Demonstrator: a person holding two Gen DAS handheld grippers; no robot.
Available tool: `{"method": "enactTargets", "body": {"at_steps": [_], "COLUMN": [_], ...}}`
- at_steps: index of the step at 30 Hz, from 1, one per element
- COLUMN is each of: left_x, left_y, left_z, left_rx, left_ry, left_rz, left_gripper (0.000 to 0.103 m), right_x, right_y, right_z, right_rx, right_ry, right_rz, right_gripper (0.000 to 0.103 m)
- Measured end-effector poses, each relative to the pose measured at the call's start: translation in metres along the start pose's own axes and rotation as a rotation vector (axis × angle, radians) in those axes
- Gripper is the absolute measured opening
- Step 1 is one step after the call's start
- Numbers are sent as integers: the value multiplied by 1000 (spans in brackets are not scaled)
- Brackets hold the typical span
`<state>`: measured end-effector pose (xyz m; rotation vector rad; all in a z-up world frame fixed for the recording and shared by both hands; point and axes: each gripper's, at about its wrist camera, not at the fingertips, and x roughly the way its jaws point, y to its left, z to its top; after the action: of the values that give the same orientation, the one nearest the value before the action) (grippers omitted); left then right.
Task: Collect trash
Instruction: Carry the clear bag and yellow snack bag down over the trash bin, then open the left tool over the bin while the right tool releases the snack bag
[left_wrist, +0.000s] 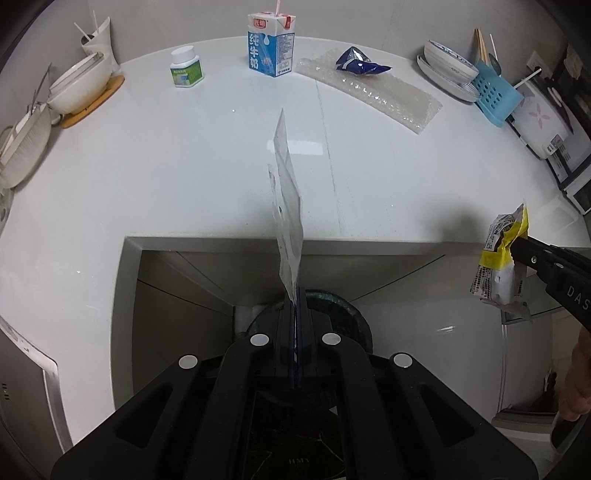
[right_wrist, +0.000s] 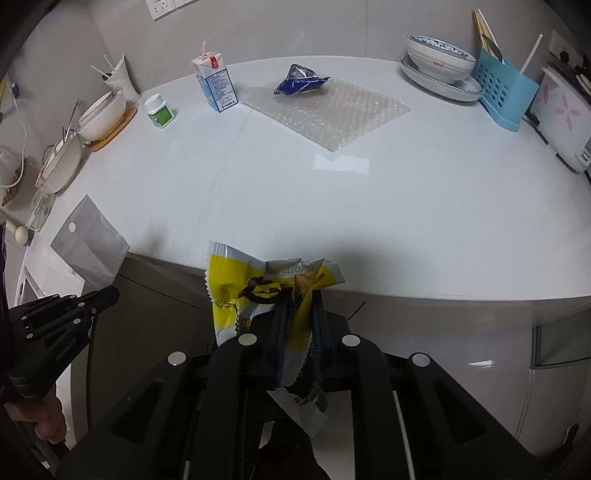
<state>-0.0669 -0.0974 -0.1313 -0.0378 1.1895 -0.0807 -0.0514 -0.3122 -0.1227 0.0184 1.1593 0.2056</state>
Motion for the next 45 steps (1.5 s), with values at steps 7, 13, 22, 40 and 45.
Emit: {"method": "enactTargets", "body": {"at_steps": [7, 13, 22, 40, 45], "left_x": [6, 20, 52, 120, 129], "left_y": [-7, -12, -13, -21, -26], "left_z": [-17, -31, -48, -83, -89], "left_rx": [16, 24, 14, 49, 79], "left_ry": [-11, -10, 27, 115, 131], "left_rz": [-11, -20, -33, 9, 3], "left_gripper": [0, 0, 0, 0, 0], "right_x": [6, 19, 45, 100, 103], "right_y": [-2, -5, -3, -21, -22], "right_z": [-20, -37, -59, -86, -84], "right_rx": [-21, -23, -35, -4, -1], "right_ry": [1, 27, 60, 169, 172], "right_rz": [6, 12, 8, -46, -51], "right_gripper": [12, 12, 12, 12, 12]}}
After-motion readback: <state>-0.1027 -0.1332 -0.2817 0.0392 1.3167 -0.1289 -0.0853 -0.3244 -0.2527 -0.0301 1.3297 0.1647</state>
